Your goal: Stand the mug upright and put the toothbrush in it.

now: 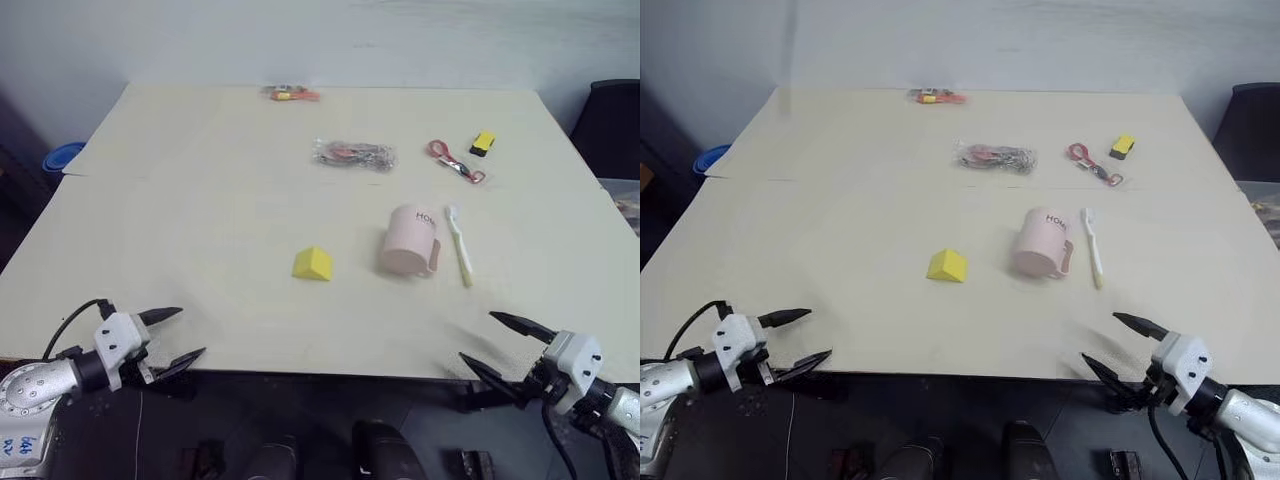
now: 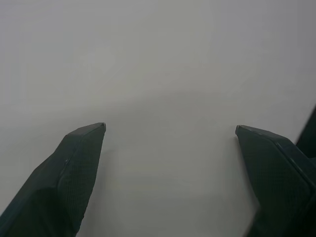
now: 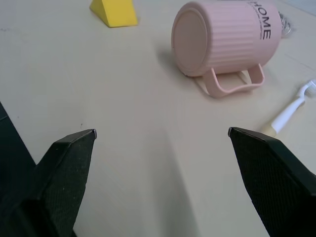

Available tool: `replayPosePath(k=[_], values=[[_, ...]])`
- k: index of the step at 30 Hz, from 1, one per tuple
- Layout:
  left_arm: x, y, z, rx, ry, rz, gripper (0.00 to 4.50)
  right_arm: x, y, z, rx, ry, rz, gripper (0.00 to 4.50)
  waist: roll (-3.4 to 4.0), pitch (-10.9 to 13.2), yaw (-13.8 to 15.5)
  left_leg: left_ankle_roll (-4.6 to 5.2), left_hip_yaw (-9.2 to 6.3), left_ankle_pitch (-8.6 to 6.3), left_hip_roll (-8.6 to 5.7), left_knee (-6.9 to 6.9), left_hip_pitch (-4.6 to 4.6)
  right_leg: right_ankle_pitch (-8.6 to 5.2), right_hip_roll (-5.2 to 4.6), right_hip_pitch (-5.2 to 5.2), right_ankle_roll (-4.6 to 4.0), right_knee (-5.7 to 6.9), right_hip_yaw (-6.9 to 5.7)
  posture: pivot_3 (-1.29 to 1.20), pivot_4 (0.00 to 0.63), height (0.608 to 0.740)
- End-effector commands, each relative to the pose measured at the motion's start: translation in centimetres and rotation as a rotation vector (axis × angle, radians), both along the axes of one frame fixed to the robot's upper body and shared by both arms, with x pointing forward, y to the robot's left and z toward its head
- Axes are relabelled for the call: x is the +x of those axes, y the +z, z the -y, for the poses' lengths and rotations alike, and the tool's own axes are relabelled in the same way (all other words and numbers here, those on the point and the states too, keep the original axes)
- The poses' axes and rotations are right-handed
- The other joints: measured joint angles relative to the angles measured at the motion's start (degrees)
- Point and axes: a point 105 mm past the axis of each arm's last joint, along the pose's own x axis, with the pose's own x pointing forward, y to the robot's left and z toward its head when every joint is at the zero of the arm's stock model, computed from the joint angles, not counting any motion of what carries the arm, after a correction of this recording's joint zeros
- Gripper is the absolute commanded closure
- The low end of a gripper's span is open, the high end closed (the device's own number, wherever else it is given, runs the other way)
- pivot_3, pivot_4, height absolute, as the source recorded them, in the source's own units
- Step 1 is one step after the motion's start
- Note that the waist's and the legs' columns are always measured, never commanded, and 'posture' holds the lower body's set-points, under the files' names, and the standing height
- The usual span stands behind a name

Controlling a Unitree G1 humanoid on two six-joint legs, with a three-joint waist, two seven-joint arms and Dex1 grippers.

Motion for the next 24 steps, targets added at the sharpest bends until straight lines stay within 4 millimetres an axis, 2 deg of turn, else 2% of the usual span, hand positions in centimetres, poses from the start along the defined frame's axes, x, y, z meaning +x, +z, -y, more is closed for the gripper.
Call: replayPosePath(k=[1,8,15,18,20,24], values=[[0.1,1.0,0.3,-0.025,0.017,0.034,0.00,0.1,0.5,-0.5,0.015,0.017,0.027,0.03,0.00,0.0,0.1,0.00,0.00,0.00,0.00,0.00,0.00,0.00,0.00,0.00,0.00,0.00,0.00,0.00,0.150,0.740],[0.2,2.0,0.6,-0.063,0.026,0.024,0.00,0.3,0.4,-1.1,-0.012,0.058,0.019,0.03,0.01,0.0,0.1,-0.01,-0.02,0.00,0.01,0.00,-0.01,0.00,0.01,0.00,0.00,0.00,-0.01,0.00,0.150,0.740],[0.6,3.2,1.5,-0.079,-0.035,-0.010,0.00,0.3,0.2,-2.3,0.054,0.105,-0.017,0.03,0.04,0.0,0.1,-0.02,-0.02,-0.01,0.03,0.00,0.00,0.00,0.03,0.00,0.00,0.00,-0.01,0.00,0.150,0.740],[1.9,4.9,3.8,-0.128,-0.126,-0.019,0.00,0.1,1.3,-3.6,0.147,0.164,0.025,0.03,0.04,0.1,0.3,-0.02,-0.01,-0.01,0.03,0.01,0.00,0.00,0.04,0.00,0.00,0.00,0.00,0.00,0.150,0.740],[3.8,6.2,5.9,-0.151,-0.203,-0.001,0.00,0.0,1.8,-4.5,0.188,0.190,0.006,0.03,0.16,0.2,0.7,-0.03,-0.10,0.00,0.03,0.10,-0.05,0.00,0.04,0.01,-0.01,0.01,-0.06,0.00,0.150,0.740],[6.8,6.4,9.4,-0.134,-0.356,-0.005,0.00,0.1,3.3,-6.1,0.239,0.259,0.073,0.03,0.16,0.2,1.0,-0.04,-0.11,0.00,-0.05,0.20,0.00,0.02,0.02,0.04,0.02,0.12,-0.08,0.00,0.150,0.740]])
